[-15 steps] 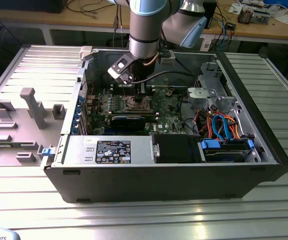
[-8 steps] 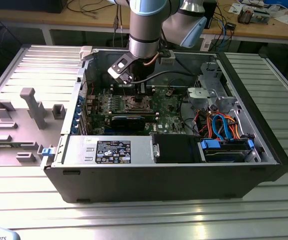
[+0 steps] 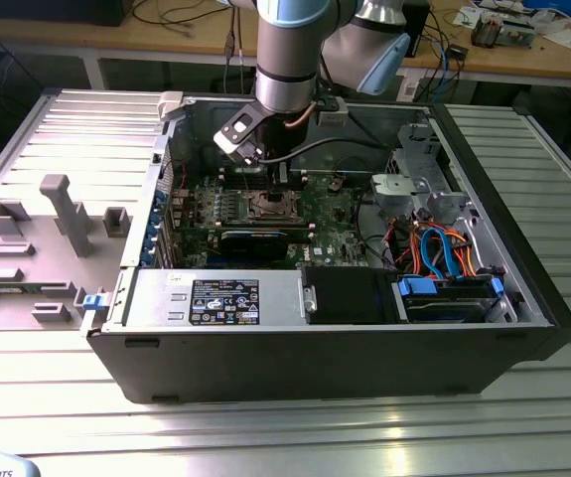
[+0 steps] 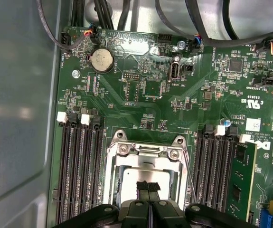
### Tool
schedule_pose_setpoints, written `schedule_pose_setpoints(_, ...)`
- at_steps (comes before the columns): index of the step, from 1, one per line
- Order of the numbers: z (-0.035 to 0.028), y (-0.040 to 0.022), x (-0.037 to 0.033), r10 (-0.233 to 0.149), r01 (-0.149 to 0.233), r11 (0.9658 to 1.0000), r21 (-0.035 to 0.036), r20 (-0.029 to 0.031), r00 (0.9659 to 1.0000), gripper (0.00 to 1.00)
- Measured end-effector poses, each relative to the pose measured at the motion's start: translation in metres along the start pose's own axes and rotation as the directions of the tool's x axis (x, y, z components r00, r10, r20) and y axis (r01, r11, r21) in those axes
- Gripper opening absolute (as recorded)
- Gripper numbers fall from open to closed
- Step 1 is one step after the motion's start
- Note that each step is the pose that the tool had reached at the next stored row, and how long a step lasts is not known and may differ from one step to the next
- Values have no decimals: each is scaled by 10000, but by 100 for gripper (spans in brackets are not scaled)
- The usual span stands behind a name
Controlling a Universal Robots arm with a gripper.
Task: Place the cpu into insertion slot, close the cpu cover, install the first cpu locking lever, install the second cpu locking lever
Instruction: 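Install the first cpu locking lever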
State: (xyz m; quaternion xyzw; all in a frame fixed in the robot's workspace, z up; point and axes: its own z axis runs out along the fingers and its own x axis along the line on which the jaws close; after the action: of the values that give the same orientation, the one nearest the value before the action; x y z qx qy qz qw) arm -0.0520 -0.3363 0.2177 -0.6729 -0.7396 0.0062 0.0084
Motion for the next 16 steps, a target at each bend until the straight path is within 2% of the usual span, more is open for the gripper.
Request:
schedule_pose_setpoints(6, -54, -1, 0, -1, 1, 10000, 0, 3, 10000, 11)
schedule_pose_setpoints(13, -78, -2, 0, 0, 0, 10000, 5, 32, 10000, 11)
schedule_pose_setpoints(16, -155, -3, 1, 0, 0, 10000, 2, 28, 10000, 11)
